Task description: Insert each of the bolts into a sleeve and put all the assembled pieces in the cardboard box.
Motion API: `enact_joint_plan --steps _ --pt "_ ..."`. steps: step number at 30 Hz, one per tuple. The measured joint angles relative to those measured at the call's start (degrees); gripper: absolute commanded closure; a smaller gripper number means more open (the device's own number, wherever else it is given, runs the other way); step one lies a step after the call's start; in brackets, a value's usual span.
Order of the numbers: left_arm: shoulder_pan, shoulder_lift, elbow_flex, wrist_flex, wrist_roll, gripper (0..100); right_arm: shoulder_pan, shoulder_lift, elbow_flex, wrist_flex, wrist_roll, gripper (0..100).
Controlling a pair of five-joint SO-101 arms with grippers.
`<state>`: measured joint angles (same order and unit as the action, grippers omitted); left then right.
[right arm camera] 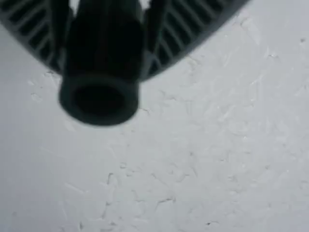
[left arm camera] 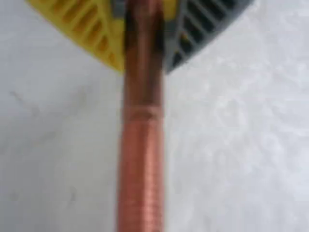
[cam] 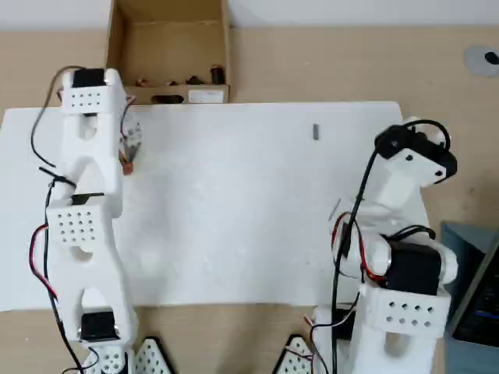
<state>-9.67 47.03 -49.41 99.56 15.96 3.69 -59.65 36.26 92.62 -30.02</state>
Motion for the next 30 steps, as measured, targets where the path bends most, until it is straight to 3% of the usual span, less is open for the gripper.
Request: enact_joint_plan --steps 3,6,18,23,30 --pt "-0.7 0.0 -3.2 0.1 2.8 100 0.0 0.0 0.0 0.0 0.0 98.9" --pt "-0.7 0.0 -4.7 0.1 10.2 100 0.0 0.0 0.0 0.0 0.0 98.9" --pt "-1.6 -7.4 -4.6 0.3 53.9 100 0.0 0.0 0.0 0.0 0.0 98.9" --pt "-5.0 -7.9 -4.6 0.3 60.6 99 0.0 0.0 0.0 0.0 0.0 98.9" --pt "-9.0 -7.9 -4.6 0.3 61.7 99 0.0 0.0 0.0 0.0 0.0 98.9"
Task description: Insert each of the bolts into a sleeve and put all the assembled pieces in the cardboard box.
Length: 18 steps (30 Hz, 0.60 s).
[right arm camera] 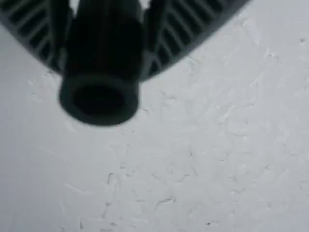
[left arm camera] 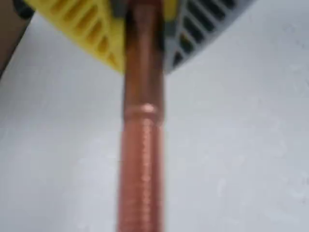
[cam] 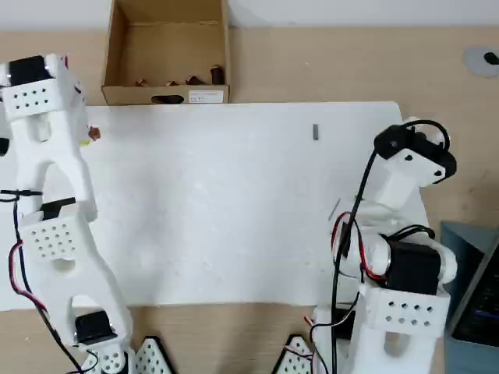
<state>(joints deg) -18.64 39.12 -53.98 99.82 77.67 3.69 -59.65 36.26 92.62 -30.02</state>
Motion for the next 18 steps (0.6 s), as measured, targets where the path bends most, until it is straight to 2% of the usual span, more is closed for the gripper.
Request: enact_joint_plan --steps 2,7,15,18 --pt "-0.7 0.0 0.0 0.0 0.0 96 0.0 0.0 0.0 0.0 0.0 98.9" --pt "-1.4 0.0 1.8 0.0 0.0 79 0.0 0.0 0.0 0.0 0.0 98.9" --pt "-1.4 -5.8 11.0 0.0 -0.4 78 0.0 0.0 0.0 0.0 0.0 98.9" --pt "-1.4 -9.8 14.9 0.0 -5.5 78 0.0 0.0 0.0 0.0 0.0 98.9"
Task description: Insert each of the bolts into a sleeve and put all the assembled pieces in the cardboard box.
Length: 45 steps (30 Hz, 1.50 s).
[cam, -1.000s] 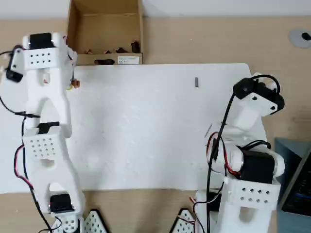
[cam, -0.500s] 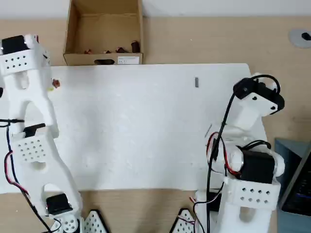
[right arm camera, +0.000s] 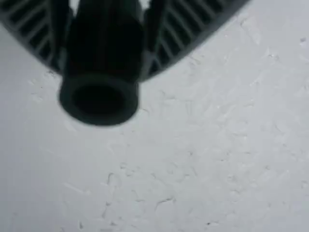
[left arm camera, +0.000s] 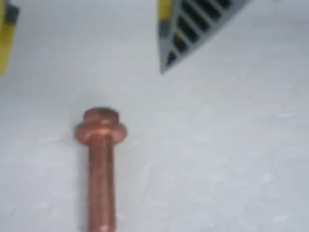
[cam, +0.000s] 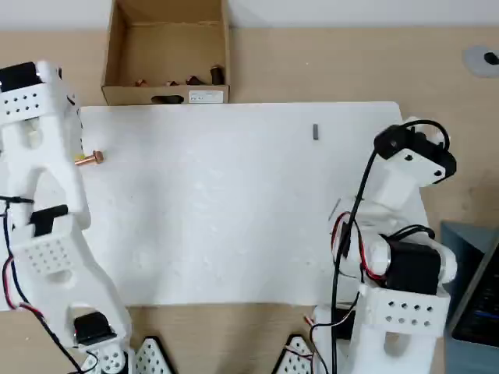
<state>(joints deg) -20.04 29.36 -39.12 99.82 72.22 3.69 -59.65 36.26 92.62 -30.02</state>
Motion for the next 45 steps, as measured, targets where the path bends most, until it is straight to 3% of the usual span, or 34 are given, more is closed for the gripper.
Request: enact_joint_plan --steps 4,23,29,36,42,45 --pt "0.0 -5.7 4.4 0.0 -10.8 78 0.0 0.0 0.0 0.0 0.0 98.9" --pt "-1.8 -38.3 29.5 0.0 -46.9 78 0.0 0.0 0.0 0.0 2.0 98.9" --pt "-4.7 -41.0 31.9 0.1 -68.7 78 0.0 0.0 0.0 0.0 2.0 98.9" --pt "-4.8 -41.0 36.8 -0.1 -100.2 78 0.0 0.0 0.0 0.0 2.0 98.9" --pt "-4.8 -38.0 39.3 -3.5 -125.1 78 0.0 0.0 0.0 0.0 2.0 98.9" --pt "-4.8 -35.1 39.3 -7.4 -134.2 78 0.0 0.0 0.0 0.0 2.0 98.9"
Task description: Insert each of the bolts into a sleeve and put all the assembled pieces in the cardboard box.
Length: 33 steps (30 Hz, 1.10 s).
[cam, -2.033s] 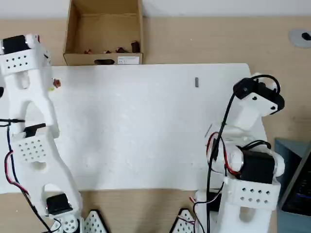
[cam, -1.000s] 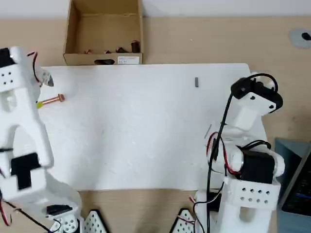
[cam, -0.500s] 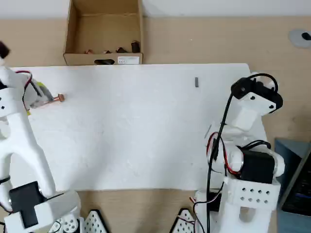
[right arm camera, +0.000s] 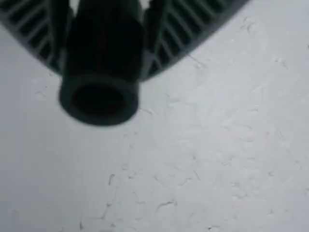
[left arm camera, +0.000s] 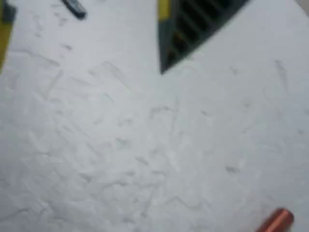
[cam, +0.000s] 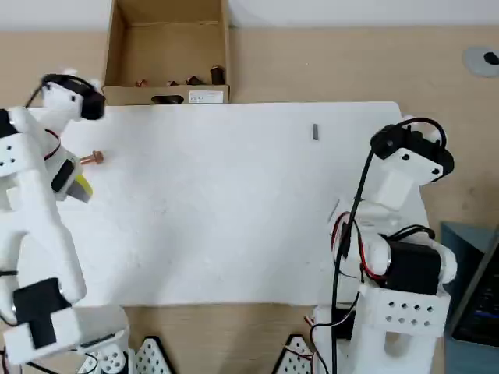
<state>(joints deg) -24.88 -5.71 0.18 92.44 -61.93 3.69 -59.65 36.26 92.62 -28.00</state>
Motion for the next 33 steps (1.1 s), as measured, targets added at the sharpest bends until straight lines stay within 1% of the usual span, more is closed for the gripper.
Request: enact_joint_plan --steps 3,7,10,14,19,23,27,33 --pt "0.0 3.6 -0.5 -5.0 -5.5 78 0.0 -0.1 1.1 0.0 0.0 98.9" --pt "0.0 9.6 -2.9 -9.1 -11.1 78 0.0 -0.1 3.8 0.0 0.0 98.9" --pt "0.0 14.6 -6.3 -9.8 -14.1 78 0.0 -0.1 4.4 0.0 0.0 98.9" --pt "0.0 21.9 -14.0 -9.8 -17.3 78 -0.9 -0.1 4.4 0.0 0.0 98.9" --pt "0.6 33.1 -26.0 -9.8 -18.1 78 -4.0 -0.1 4.4 -0.4 0.0 98.9" --pt "2.2 42.3 -34.5 -9.8 -18.1 78 -4.4 -0.1 4.4 -2.8 0.0 98.9" --pt "3.8 48.9 -38.9 -9.8 -18.1 78 -4.5 -0.1 4.4 -4.1 0.0 98.9" --pt "4.7 52.9 -43.3 -7.3 -18.0 78 -4.5 -0.1 4.4 -4.2 0.0 98.9"
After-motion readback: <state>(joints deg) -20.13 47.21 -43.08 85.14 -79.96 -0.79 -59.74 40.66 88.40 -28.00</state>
